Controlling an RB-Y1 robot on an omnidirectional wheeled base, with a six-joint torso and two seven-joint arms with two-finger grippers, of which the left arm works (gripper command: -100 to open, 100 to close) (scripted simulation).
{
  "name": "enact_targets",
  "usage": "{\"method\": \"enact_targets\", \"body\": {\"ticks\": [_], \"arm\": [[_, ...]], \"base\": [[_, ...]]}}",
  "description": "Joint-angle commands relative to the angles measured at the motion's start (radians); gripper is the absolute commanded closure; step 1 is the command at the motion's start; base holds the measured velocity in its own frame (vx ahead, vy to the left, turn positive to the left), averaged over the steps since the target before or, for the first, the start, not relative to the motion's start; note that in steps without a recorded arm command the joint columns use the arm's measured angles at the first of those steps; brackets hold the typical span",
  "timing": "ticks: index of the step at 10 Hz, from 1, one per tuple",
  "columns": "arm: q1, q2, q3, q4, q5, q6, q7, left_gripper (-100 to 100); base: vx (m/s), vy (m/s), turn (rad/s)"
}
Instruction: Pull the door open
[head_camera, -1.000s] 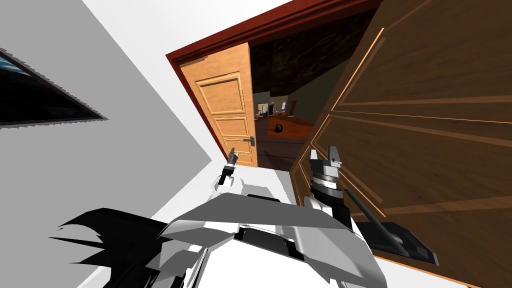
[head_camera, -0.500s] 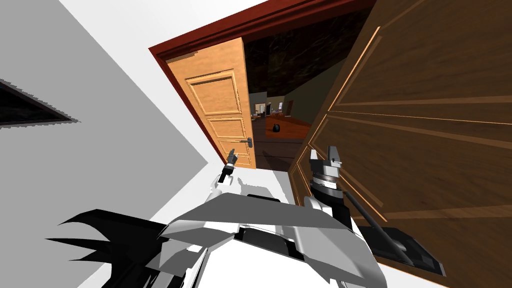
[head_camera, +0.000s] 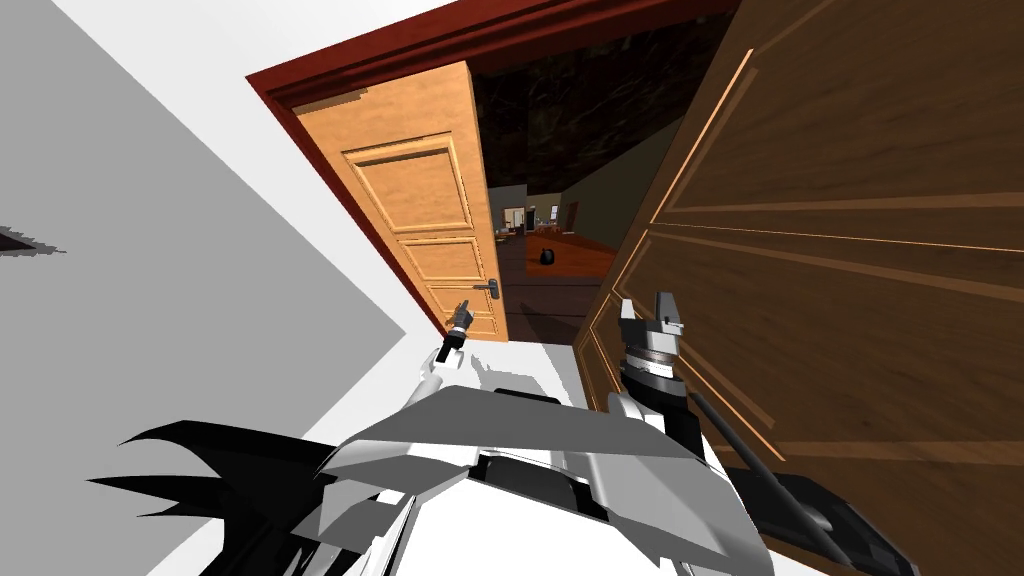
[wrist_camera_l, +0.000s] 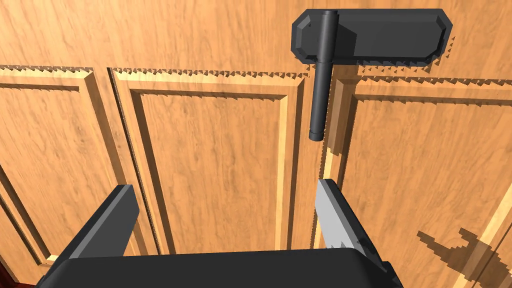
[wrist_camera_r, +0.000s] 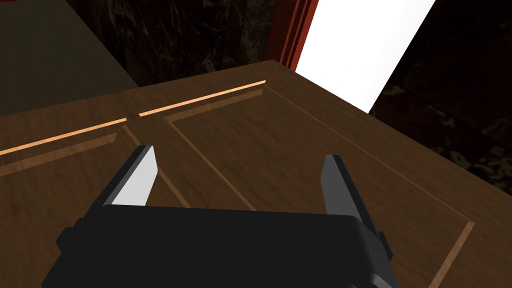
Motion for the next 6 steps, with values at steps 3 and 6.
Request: {"method": "enact_targets", "body": {"ticks": [3,6], "arm": [[-0.034,0.020,0.005,0.084,0.007,0.003,0.013,-100],[-0.061,0.039,0.010,0.148,0.014,0.017,0.025,-100]], "base": [[0.064,0.001,-0.057],[0.096,0.007,-0.080]]}}
